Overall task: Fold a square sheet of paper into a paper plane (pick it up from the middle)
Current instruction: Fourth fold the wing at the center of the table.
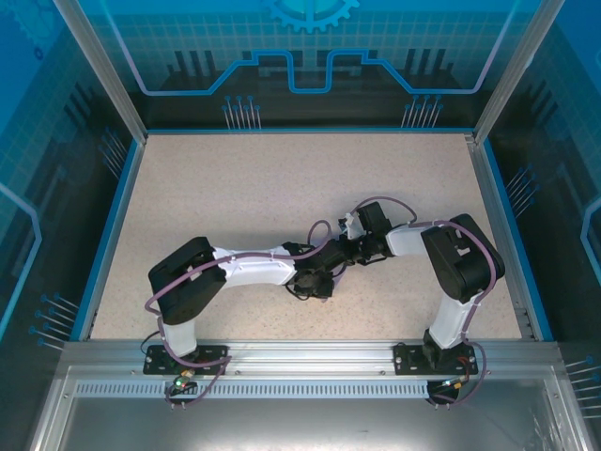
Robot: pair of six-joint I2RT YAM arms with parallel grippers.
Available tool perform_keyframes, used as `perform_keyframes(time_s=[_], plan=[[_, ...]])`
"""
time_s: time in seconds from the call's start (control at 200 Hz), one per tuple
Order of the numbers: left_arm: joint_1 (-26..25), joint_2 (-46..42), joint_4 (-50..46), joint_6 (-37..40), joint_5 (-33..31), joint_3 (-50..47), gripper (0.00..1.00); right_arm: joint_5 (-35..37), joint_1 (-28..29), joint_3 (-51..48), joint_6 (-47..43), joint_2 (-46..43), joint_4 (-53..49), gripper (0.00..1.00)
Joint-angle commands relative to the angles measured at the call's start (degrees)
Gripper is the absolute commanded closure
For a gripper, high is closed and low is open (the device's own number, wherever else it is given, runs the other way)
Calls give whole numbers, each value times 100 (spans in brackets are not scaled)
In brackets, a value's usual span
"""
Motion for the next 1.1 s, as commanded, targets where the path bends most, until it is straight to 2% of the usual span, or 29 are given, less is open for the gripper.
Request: perform_keyframes(time_s=[0.0, 0.295, 0.64, 1.095], plan=[[-84, -265, -261, 108, -148, 167, 82, 590, -125, -305, -138, 276, -681, 91], [7, -454, -372, 235, -407, 424, 83, 561, -125, -298, -142, 273, -690, 91], [43, -29, -265, 429, -213, 597, 91, 555, -125, -289, -156, 262, -717, 91], [105, 235, -128, 384, 4, 383, 93, 573, -129, -307, -164, 278, -721, 91]])
